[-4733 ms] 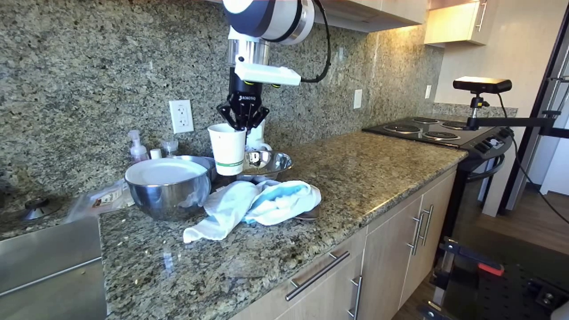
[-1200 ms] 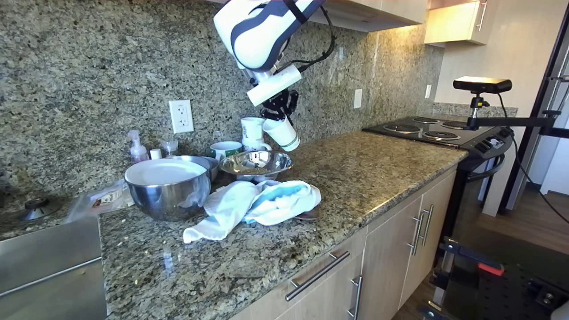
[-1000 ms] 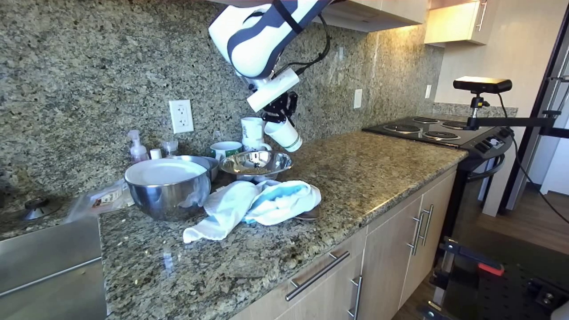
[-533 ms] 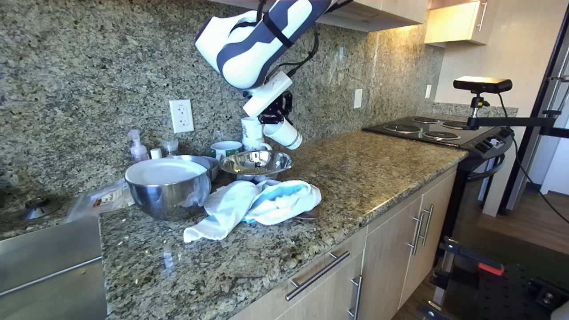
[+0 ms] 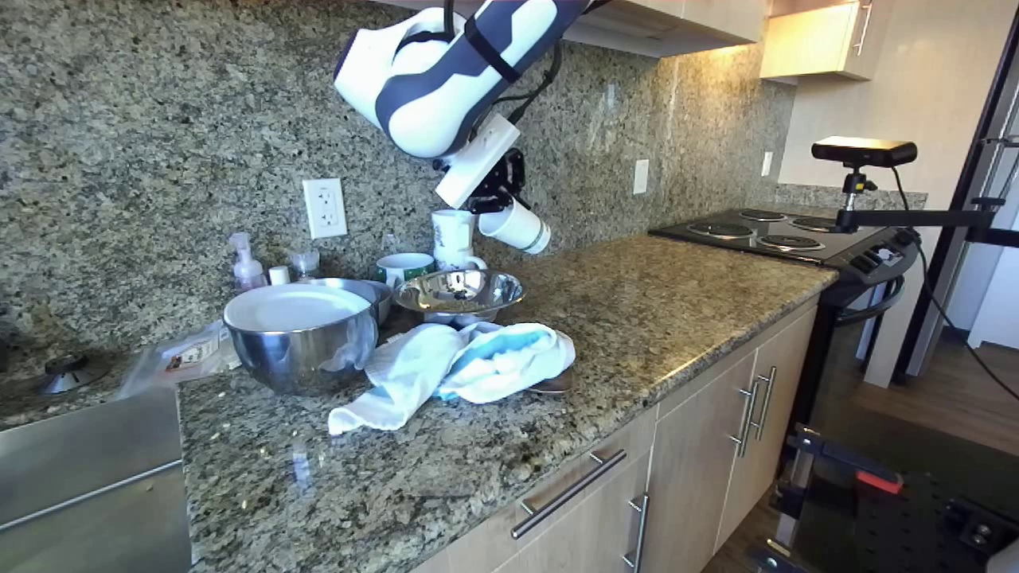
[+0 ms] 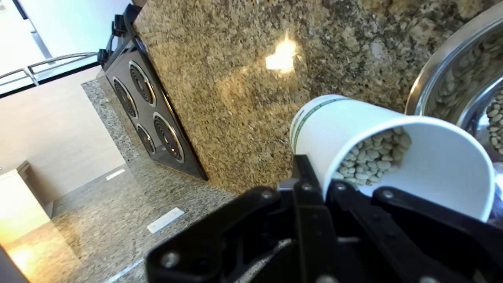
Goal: Pour the contents of the cup into the silver bowl
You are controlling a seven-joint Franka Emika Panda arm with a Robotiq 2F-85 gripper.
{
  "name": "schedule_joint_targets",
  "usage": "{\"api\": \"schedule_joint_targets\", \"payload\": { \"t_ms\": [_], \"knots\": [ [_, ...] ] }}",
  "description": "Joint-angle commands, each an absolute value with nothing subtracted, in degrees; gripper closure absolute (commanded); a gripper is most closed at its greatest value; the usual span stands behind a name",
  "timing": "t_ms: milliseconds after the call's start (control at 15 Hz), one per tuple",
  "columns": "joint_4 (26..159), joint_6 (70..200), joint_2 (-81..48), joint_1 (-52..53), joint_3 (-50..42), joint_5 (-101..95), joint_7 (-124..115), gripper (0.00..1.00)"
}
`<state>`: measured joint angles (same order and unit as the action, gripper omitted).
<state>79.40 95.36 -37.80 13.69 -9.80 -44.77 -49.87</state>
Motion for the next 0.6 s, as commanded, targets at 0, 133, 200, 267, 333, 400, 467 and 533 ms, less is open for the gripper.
{"api": "schedule_joint_targets", "payload": {
  "t_ms": [0, 133, 200, 267, 333, 400, 467, 533],
  "knots": [
    [78.2, 90.62, -38.07, 14.06, -8.31, -47.82, -48.85, 1.0],
    [78.07, 88.67, -38.38, 14.31, -7.68, -49.36, -48.68, 1.0],
    [77.74, 87.44, -38.75, 14.43, -7.46, -50.25, -48.62, 1.0],
    [77.7, 86.42, -38.92, 14.45, -7.17, -51.23, -48.52, 1.0],
    [77.56, 85.48, -39.16, 14.43, -6.97, -52.14, -48.45, 1.0],
    [77.51, 84.93, -39.26, 14.33, -6.55, -52.68, -48.58, 1.0],
    [77.83, 85.88, -38.58, 13.51, -5.87, -52.24, -49.0, 1.0],
    [79.04, 86.91, -38.52, 13.25, -5.45, -52.11, -49.99, 1.0]
  ]
}}
